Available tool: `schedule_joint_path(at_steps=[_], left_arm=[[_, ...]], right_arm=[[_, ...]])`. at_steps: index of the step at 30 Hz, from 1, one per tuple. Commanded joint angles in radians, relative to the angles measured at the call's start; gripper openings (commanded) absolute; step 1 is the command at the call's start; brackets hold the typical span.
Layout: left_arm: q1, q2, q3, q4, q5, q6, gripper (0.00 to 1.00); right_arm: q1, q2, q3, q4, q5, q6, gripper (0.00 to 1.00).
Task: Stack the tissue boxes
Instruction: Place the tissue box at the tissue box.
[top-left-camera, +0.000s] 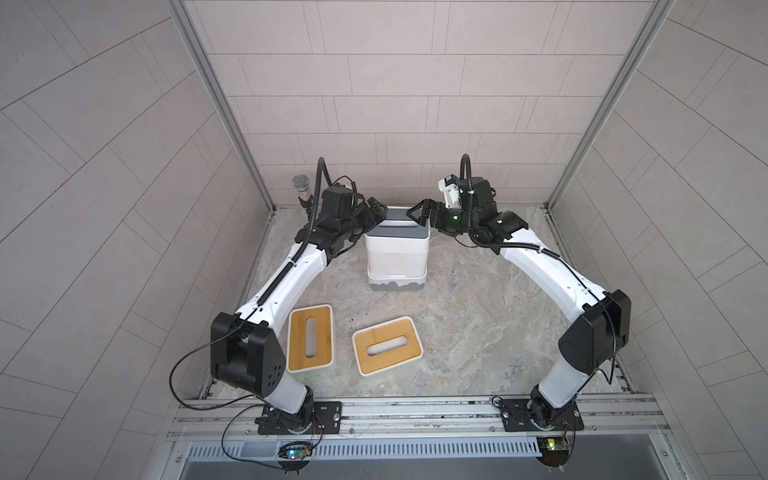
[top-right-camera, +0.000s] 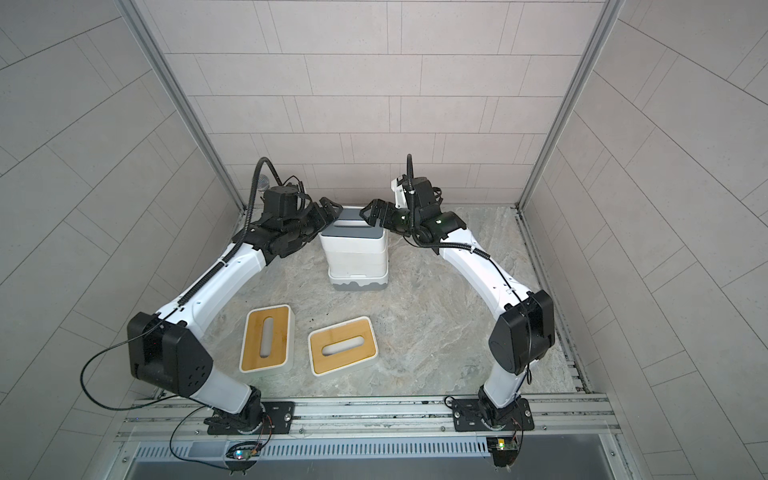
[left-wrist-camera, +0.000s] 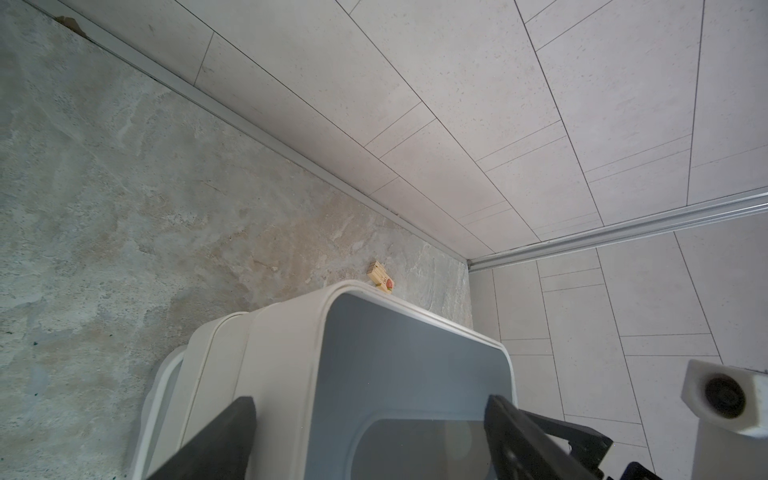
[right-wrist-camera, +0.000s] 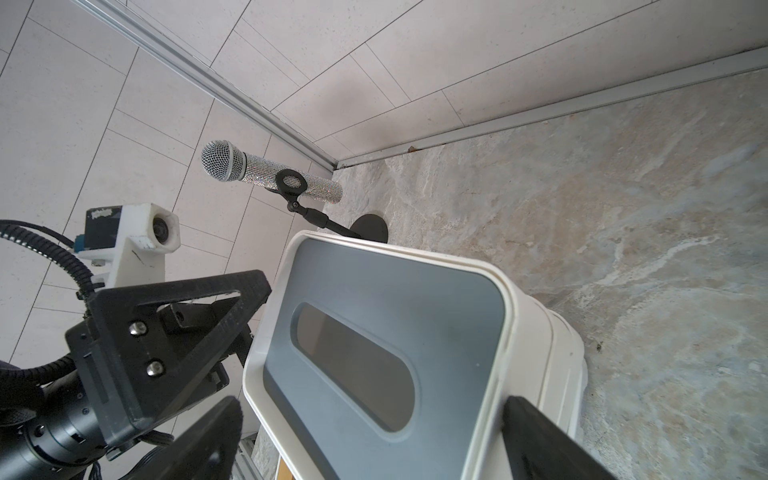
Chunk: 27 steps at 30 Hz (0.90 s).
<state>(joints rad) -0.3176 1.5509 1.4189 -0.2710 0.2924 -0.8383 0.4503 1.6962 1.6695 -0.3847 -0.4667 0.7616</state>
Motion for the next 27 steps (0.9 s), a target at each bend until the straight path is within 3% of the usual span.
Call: schedule_joint_path(at_steps=[1, 20, 27], left_arm=[[-0.035, -0.007, 0.025, 0.019, 0.06, 0.002, 0.92], [-0.041, -0.027, 0.018, -0.003, 0.011, 0.014, 0.93], [-0.038, -0.07, 0.014, -0.042, -0.073, 0.035, 0.95]], right_arm=[[0.017, 0.0, 0.028, 0.027, -0.046, -0.008, 0.99], [0.008, -0.01, 0.023, -0.003, -0.021, -0.024, 1.0], [-0.007, -0.031, 0.016, -0.011, -0.01, -0.024, 1.0]])
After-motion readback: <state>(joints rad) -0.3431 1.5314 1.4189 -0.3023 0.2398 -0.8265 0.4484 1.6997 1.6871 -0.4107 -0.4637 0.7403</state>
